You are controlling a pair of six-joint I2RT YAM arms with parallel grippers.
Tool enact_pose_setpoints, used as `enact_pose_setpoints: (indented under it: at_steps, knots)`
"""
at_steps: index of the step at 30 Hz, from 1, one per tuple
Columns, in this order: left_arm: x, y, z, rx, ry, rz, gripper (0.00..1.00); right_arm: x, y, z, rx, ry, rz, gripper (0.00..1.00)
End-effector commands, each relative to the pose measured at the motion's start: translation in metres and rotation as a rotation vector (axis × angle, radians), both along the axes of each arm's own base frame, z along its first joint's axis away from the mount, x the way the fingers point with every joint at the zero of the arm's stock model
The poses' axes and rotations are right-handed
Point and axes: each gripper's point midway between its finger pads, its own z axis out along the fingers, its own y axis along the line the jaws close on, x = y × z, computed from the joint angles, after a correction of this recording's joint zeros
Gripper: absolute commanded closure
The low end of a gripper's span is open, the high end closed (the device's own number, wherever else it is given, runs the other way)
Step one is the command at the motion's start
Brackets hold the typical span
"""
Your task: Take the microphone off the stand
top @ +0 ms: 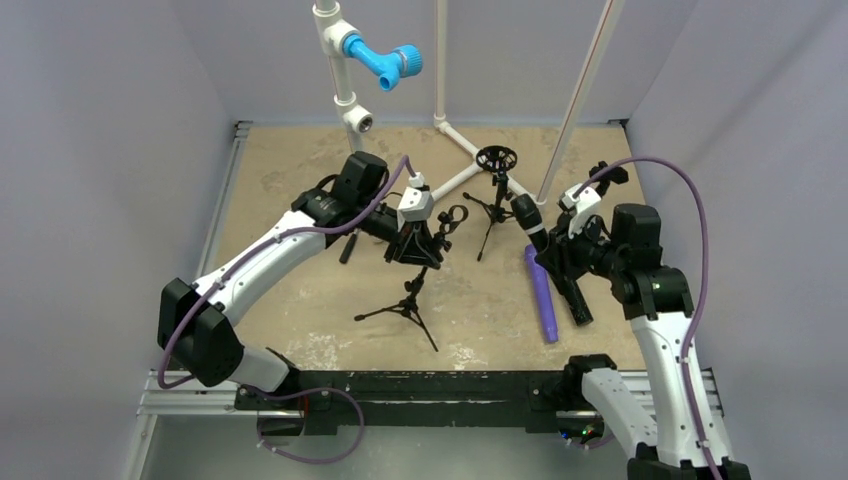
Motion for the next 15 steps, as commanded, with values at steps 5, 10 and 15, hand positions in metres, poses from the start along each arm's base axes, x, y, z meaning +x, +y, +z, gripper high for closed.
enact_pose_setpoints:
  at_steps: [5,10,15]
  knots:
    - [-0.018,-0.011,0.017,-0.108,-0.185,-0.067,1.00,0.019,-0.066,-0.060,-0.213,0.133,-0.268,1.00]
    - [-0.026,-0.014,0.016,-0.104,-0.188,-0.087,1.00,0.027,-0.102,-0.087,-0.269,0.188,-0.343,1.00]
    - [-0.029,-0.013,0.015,-0.100,-0.193,-0.094,1.00,0.032,-0.131,-0.112,-0.326,0.242,-0.359,1.00]
